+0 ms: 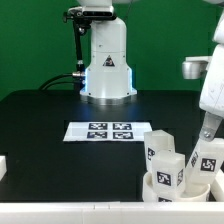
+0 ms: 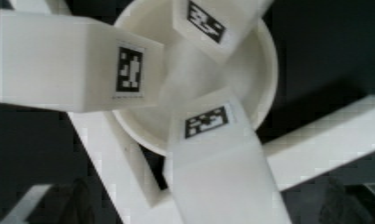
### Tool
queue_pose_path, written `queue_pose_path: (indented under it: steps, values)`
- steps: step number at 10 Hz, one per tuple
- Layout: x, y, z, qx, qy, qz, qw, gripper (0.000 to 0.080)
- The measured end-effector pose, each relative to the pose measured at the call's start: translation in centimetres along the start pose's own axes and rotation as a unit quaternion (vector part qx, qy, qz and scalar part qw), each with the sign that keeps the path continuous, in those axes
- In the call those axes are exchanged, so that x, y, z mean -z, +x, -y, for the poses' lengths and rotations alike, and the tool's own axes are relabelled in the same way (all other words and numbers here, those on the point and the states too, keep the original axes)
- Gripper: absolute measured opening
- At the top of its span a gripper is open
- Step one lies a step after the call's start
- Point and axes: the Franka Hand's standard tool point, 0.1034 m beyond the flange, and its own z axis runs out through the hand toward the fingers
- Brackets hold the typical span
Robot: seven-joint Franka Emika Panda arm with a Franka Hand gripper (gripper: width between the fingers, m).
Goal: Assemble stool
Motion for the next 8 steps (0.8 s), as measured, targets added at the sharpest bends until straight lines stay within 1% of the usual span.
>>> queue_pose_path:
  steps: [2,3,4,5,6,8]
  values:
    - [-0.2,-0.1,-0.2,0.074,-0.008,0.012,0.997,0.0648]
    - [-0.6,1.0,-0.1,0.126,-0.02,0.023,0.992,0.0648]
    - [-0.9,2.0,0.2,0.169,-0.029,0.025,0.985,0.0648]
    - [-1.1,2.1,0.3,0.183,-0.03,0.027,0.982,0.0648]
    - [-1.4,1.8,0.2,0.179,-0.028,0.029,0.983,0.0648]
    - [-1.8,0.8,-0.3,0.171,-0.023,0.031,0.985,0.0648]
